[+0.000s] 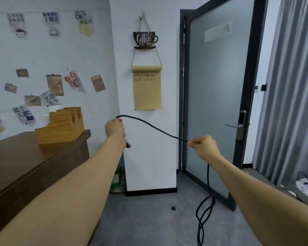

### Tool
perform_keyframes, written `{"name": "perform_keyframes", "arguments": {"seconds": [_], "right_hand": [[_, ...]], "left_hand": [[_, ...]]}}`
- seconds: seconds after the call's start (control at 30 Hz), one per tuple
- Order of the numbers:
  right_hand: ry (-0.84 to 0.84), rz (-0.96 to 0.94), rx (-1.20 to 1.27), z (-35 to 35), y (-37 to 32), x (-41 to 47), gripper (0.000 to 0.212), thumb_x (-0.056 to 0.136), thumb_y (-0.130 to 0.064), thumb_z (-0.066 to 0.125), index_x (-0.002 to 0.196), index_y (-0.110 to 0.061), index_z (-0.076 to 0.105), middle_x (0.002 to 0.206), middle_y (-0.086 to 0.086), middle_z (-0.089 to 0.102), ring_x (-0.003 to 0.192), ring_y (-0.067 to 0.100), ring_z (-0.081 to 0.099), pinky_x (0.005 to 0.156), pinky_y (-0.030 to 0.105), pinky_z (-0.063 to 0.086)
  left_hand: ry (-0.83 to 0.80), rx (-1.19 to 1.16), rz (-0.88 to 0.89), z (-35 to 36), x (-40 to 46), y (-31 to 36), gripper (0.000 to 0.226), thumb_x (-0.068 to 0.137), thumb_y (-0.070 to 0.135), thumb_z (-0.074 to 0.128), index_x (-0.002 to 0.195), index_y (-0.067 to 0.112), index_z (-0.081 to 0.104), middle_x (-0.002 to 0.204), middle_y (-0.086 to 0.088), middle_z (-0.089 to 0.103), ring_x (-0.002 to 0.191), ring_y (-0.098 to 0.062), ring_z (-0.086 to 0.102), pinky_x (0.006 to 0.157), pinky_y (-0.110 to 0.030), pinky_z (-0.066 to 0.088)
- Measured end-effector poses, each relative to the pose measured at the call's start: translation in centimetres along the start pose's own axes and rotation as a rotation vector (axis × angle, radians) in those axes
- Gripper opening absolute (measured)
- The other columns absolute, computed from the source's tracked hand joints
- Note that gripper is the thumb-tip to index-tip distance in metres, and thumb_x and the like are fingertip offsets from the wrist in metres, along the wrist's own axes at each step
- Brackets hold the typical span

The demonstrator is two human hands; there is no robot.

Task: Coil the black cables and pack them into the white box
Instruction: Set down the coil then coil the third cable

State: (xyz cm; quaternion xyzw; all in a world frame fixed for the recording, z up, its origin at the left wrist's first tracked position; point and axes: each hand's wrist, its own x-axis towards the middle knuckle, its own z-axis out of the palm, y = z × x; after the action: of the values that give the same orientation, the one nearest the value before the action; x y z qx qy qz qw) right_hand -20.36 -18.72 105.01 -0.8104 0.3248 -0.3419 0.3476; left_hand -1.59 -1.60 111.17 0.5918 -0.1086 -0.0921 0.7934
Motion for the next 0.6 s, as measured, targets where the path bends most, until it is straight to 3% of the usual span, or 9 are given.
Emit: {"name": "perform_keyframes", "arguments": {"seconds": [0.07, 0.13, 0.23, 0.33, 0.37, 0.43, 0.5, 0.57, 0.6], "right_hand": [[-0.085, -0.082, -0.151, 1.0, -1.6, 0.1, 0.026, 0.091, -0.013, 0.057, 0.067, -0.008, 0.066, 0.073, 0.001, 0.061, 0.063, 0.019, 0.051, 0.058, 0.028, 0.042], [-0.18, -0.172, -0.251, 1.6, -3.4, 0.1, 0.034, 0.089, -0.012, 0.055, 0.055, -0.019, 0.057, 0.079, 0.002, 0.068, 0.068, 0.021, 0.057, 0.062, 0.033, 0.048], [-0.277, -0.296, -0.289, 1.7, -6.2, -0.2, 0.02, 0.088, -0.013, 0.054, 0.075, -0.01, 0.069, 0.087, 0.003, 0.07, 0.074, 0.02, 0.06, 0.069, 0.036, 0.053], [-0.322, -0.378, -0.221, 0.6, -8.0, -0.3, 0.016, 0.09, -0.02, 0.059, 0.09, -0.012, 0.074, 0.098, 0.005, 0.07, 0.087, 0.021, 0.062, 0.074, 0.028, 0.05], [-0.326, -0.398, -0.178, 0.2, -8.2, -0.2, 0.016, 0.09, -0.022, 0.06, 0.089, -0.013, 0.074, 0.097, 0.007, 0.071, 0.087, 0.027, 0.062, 0.076, 0.033, 0.051], [-0.317, -0.41, -0.078, -0.4, -8.5, -0.2, 0.019, 0.09, -0.022, 0.061, 0.084, -0.009, 0.074, 0.092, 0.012, 0.072, 0.088, 0.04, 0.059, 0.084, 0.047, 0.05], [-0.298, -0.393, 0.007, -0.7, -8.5, -0.3, 0.023, 0.092, -0.023, 0.059, 0.081, -0.009, 0.073, 0.088, 0.014, 0.07, 0.078, 0.037, 0.055, 0.086, 0.051, 0.048], [-0.265, -0.358, 0.071, -0.9, -8.3, -0.3, 0.026, 0.093, -0.028, 0.056, 0.078, -0.013, 0.071, 0.074, 0.014, 0.064, 0.066, 0.035, 0.045, 0.07, 0.048, 0.047], [-0.251, -0.34, 0.103, -1.0, -8.0, -0.3, 0.028, 0.094, -0.03, 0.055, 0.078, -0.013, 0.07, 0.062, 0.005, 0.058, 0.058, 0.03, 0.041, 0.06, 0.038, 0.041]], "left_hand": [[-0.1, 0.095, 0.137, 0.8, -0.6, -0.1, 0.031, 0.099, 0.013, 0.031, 0.075, 0.017, 0.05, 0.068, 0.001, 0.045, 0.054, -0.011, 0.037, 0.049, -0.021, 0.03], [-0.281, 0.233, 0.274, 1.3, -1.6, -0.7, 0.027, 0.1, 0.014, 0.034, 0.084, 0.014, 0.056, 0.073, 0.002, 0.053, 0.063, -0.009, 0.049, 0.059, -0.019, 0.039], [-0.485, 0.44, 0.386, 1.1, -2.0, -1.6, 0.024, 0.101, 0.016, 0.039, 0.094, 0.012, 0.062, 0.082, 0.003, 0.063, 0.08, -0.009, 0.059, 0.075, -0.02, 0.046], [-0.634, 0.574, 0.36, 0.9, -2.3, -2.3, 0.024, 0.101, 0.018, 0.042, 0.099, 0.013, 0.066, 0.088, 0.003, 0.068, 0.089, -0.01, 0.063, 0.09, -0.026, 0.047], [-0.677, 0.59, 0.346, 0.9, -2.4, -2.4, 0.025, 0.1, 0.018, 0.043, 0.1, 0.014, 0.067, 0.09, 0.003, 0.069, 0.092, -0.01, 0.064, 0.093, -0.027, 0.047], [-0.753, 0.571, 0.306, 0.9, -2.9, -2.4, 0.026, 0.101, 0.02, 0.042, 0.098, 0.017, 0.068, 0.09, 0.002, 0.072, 0.093, -0.009, 0.067, 0.09, -0.023, 0.046], [-0.803, 0.5, 0.234, 1.1, -3.6, -2.1, 0.029, 0.102, 0.019, 0.04, 0.094, 0.015, 0.067, 0.08, 0.003, 0.072, 0.082, -0.006, 0.069, 0.076, -0.017, 0.046], [-0.842, 0.393, 0.124, 1.2, -4.2, -1.8, 0.032, 0.102, 0.016, 0.037, 0.091, 0.008, 0.066, 0.066, 0.002, 0.07, 0.067, -0.007, 0.068, 0.07, -0.017, 0.049], [-0.865, 0.348, 0.063, 1.3, -4.4, -1.8, 0.032, 0.102, 0.016, 0.037, 0.089, 0.007, 0.065, 0.061, 0.003, 0.066, 0.061, -0.009, 0.066, 0.072, -0.02, 0.052]]}}
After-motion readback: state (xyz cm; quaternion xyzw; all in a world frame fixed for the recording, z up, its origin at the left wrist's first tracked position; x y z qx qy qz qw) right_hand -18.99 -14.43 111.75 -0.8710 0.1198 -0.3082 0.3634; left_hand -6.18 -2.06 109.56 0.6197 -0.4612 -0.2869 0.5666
